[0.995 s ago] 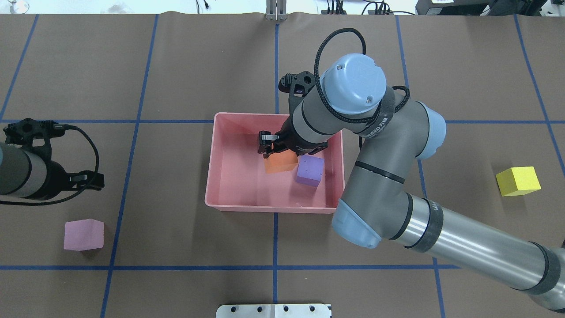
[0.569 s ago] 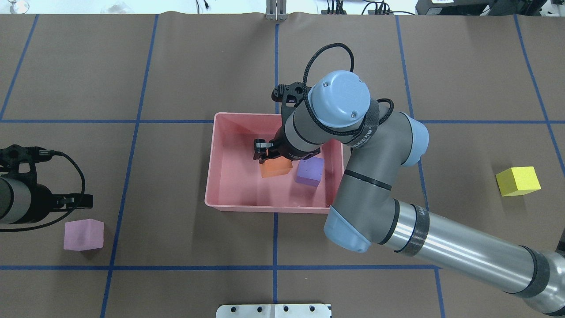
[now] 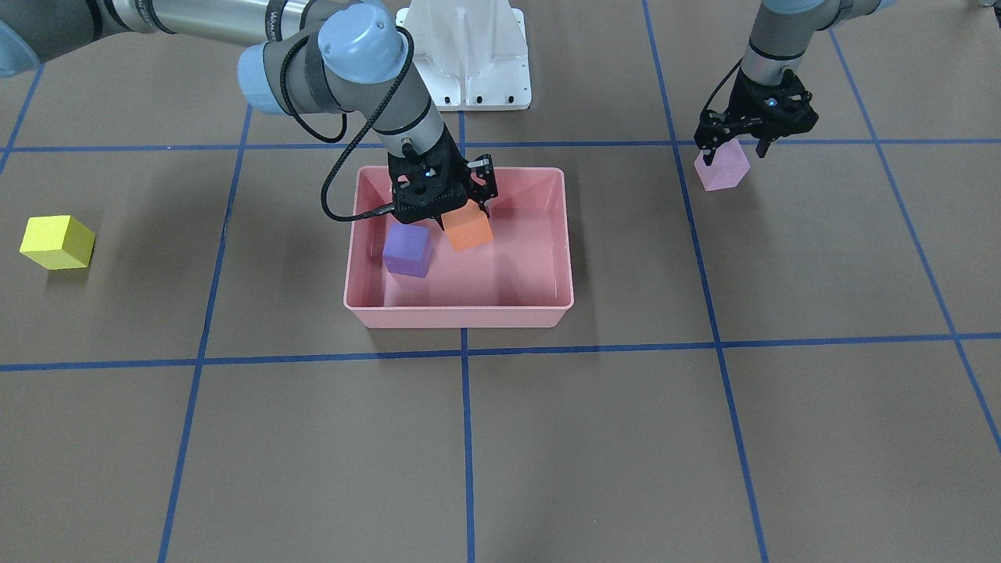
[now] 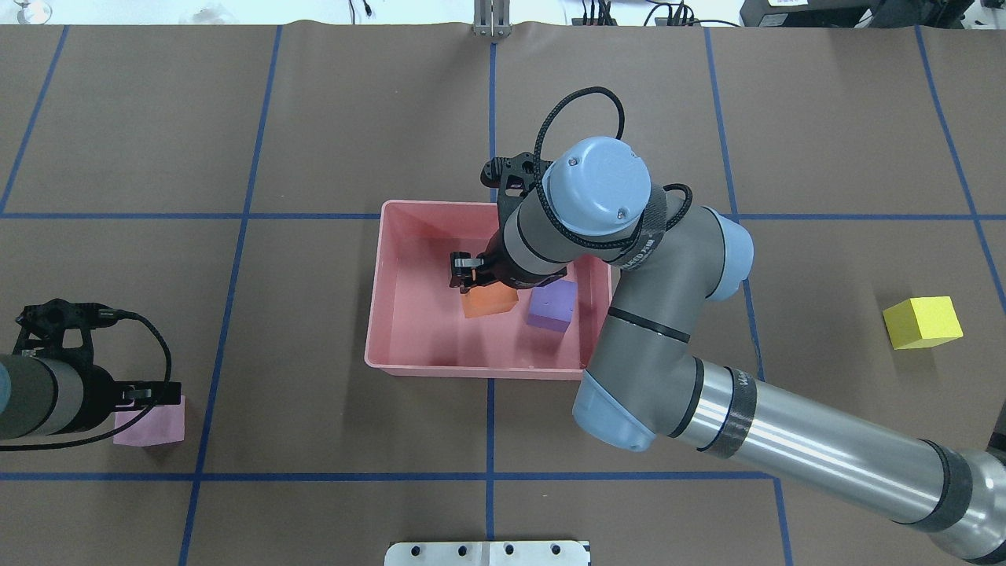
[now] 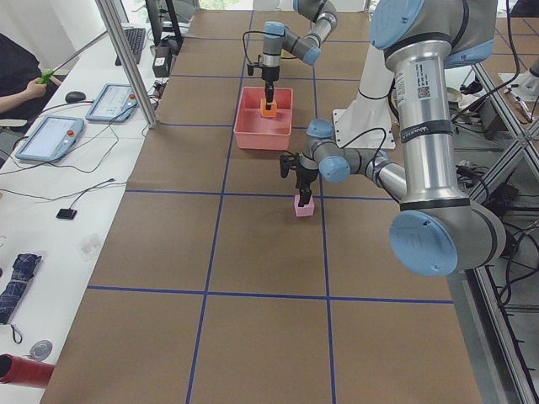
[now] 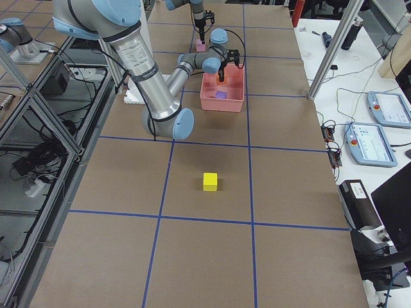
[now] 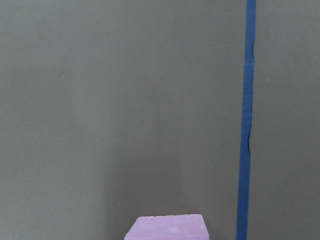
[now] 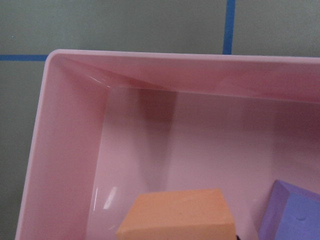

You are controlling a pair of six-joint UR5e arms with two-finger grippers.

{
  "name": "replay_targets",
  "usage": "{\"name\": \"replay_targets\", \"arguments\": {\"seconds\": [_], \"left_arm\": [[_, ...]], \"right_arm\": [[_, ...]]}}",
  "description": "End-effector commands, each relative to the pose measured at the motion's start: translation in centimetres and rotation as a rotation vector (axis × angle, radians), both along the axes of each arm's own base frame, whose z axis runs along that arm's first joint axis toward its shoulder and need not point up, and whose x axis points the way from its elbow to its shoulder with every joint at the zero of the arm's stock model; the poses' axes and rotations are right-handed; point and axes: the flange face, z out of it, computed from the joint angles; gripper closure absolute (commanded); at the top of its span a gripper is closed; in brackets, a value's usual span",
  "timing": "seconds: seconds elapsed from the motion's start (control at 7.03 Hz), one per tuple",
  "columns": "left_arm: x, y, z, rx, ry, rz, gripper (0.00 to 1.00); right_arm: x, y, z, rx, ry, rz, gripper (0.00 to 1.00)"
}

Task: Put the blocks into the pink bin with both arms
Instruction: 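Lower the orange cube into the bin with the right gripper and release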

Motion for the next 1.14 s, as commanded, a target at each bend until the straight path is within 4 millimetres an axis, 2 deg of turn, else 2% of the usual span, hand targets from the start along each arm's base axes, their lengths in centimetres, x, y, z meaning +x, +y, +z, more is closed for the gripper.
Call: {"name": "replay_targets", "arguments": {"seconds": [0.0,0.57,0.71,0.85,1.0], "left_arm": [[1.1,0.8,0.9,0.004,-0.014,0.022,0.00],[2.0,1.2,1.6,0.006,-0.009,0.038,0.02],[2.0,1.2,1.6,0.006,-0.009,0.038,0.35],[2.0,1.2,1.6,0.006,-0.009,0.036,0.98],[2.1,1.2,1.4,0.006,-0.004,0.035,1.00]], "right_arm": [[-0.5,0.1,0.0,0.004,0.004,0.002,1.00],[-1.5,0.1,-0.2,0.003,0.009,-0.003,1.00],[-1.7,-0.1,-0.5,0.003,0.009,0.000,1.00],[-1.8,-0.1,-0.5,-0.001,0.010,0.002,0.25],[-1.7,-0.1,-0.8,-0.006,0.004,0.008,0.02]]}}
